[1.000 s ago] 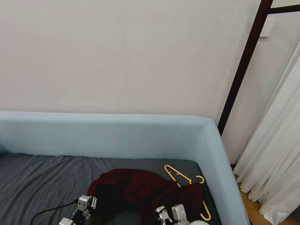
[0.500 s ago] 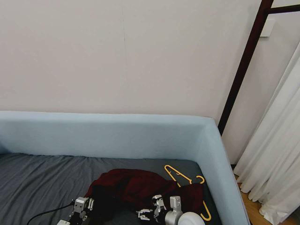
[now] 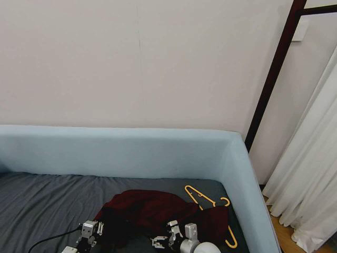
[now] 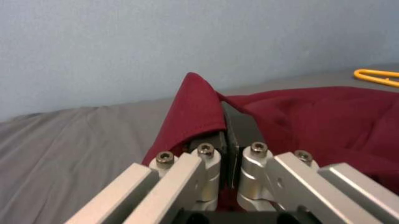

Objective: Pick up the clothes from the sofa and hang them on the clothes hanger.

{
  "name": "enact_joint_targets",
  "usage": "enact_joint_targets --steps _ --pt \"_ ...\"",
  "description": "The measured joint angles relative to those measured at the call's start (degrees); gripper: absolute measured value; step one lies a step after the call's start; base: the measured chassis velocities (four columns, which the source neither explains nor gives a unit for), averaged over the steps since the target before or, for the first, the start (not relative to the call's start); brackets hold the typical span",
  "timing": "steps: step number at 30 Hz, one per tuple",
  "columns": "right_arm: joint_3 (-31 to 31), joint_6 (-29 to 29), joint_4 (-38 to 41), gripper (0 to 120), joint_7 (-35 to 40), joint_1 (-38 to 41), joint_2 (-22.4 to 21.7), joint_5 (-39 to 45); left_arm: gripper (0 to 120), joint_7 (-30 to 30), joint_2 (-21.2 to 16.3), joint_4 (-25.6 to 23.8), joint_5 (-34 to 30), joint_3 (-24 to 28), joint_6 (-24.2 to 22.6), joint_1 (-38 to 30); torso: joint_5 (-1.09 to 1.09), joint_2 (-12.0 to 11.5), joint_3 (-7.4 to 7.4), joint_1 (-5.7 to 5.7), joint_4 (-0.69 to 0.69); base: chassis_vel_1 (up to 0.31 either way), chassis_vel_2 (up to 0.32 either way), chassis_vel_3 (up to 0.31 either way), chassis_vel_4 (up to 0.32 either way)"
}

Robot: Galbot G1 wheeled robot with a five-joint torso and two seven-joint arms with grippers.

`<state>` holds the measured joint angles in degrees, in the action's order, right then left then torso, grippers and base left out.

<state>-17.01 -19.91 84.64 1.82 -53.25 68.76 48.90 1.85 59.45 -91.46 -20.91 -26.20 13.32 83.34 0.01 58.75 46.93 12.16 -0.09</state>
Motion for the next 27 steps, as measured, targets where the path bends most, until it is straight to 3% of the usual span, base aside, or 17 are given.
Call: enact_joint_targets --steps 6,10,14,27 --pt "-0.13 -0.17 -1.09 100 2.22 0.31 -0.03 -2.92 0 -0.03 0.01 -0.05 -0.01 0.10 0.00 -0.01 -0.02 0.00 0.00 0.00 0.00 0.000 0.000 0.000 0.000" --pt "-0.09 -3.99 -2.06 100 8.64 0.58 0.85 -2.42 0 -0.08 0.04 -0.34 0.00 0.06 0.04 0.24 -0.01 0.00 0.00 0.00 0.00 0.000 0.000 0.000 0.000" --pt "0.40 -5.50 -2.23 100 9.78 0.54 1.12 -0.92 0 -0.19 0.10 -0.38 0.03 -0.03 0.13 0.41 -0.01 0.00 0.00 0.00 0.01 0.000 0.000 0.000 0.000" --pt "-0.34 0.88 0.79 100 2.55 -0.02 0.09 0.35 0 -0.59 0.56 -0.26 0.31 -0.06 0.38 0.43 -0.01 0.00 0.00 0.00 0.01 0.000 0.000 0.000 0.000"
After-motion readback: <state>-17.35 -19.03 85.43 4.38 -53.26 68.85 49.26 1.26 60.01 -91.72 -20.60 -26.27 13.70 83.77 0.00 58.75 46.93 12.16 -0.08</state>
